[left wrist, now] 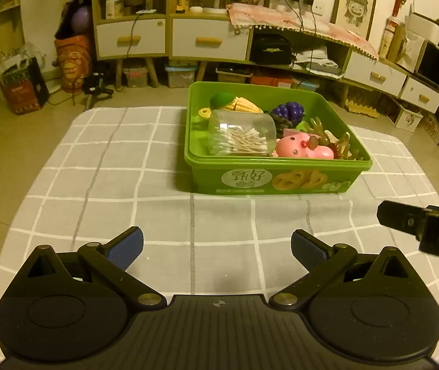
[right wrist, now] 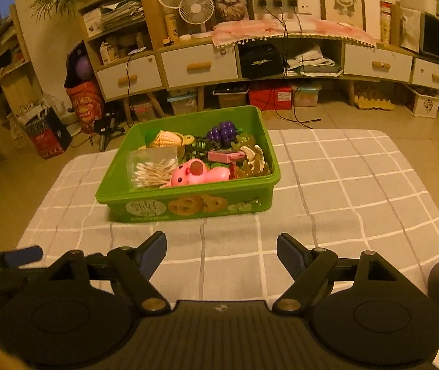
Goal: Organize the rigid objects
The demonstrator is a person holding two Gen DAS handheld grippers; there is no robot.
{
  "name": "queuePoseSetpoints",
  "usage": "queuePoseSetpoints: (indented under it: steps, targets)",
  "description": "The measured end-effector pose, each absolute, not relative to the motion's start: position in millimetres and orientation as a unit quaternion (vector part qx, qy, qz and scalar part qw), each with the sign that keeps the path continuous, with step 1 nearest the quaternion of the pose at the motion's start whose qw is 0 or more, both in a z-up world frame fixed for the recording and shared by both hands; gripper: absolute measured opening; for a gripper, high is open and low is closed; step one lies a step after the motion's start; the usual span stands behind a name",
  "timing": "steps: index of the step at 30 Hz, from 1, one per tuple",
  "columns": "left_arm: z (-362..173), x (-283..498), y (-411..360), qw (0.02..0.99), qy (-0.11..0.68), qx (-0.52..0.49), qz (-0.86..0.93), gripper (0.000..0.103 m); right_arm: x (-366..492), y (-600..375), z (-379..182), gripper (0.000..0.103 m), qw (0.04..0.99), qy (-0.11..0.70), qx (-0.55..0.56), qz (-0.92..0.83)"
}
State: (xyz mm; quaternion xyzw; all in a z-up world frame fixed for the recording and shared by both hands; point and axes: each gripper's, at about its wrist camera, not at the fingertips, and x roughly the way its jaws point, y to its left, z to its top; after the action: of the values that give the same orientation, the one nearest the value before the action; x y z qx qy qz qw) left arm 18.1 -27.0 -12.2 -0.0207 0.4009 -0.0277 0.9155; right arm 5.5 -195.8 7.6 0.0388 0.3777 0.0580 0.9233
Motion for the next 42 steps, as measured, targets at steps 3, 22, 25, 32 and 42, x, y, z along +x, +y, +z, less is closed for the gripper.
queuePoseSetpoints:
  steps: [3, 22, 25, 32, 42]
  targets:
    - [-10.0, 16.4, -27.2, 0.917, 0.397, -0.012, -0.022, 0.101, 4.8, -193.4, 4.7, 0.072, 0.922, 0.382, 0.03, 0.057]
    - [-9.3, 15.4, -30.6, 0.913, 0.408, 0.0, -0.02, 0.101, 4.1, -193.5, 1.9, 0.074, 0.921, 0.386, 0.026, 0.048]
    - [-9.4, 15.5, -31.0, 0.913, 0.408, 0.002, -0.021, 0.101, 3.9, -193.6, 1.9, 0.075, 0.92, 0.387, 0.026, 0.049]
    - [-9.3, 14.9, -31.3, 0.913, 0.408, 0.004, -0.021, 0.101, 3.2, -194.0, 2.2, 0.078, 0.921, 0.386, 0.026, 0.048]
    - [-9.6, 15.0, -32.2, 0.913, 0.408, 0.006, -0.022, 0.101, 3.6, -193.2, 0.4, 0.078, 0.92, 0.388, 0.027, 0.048]
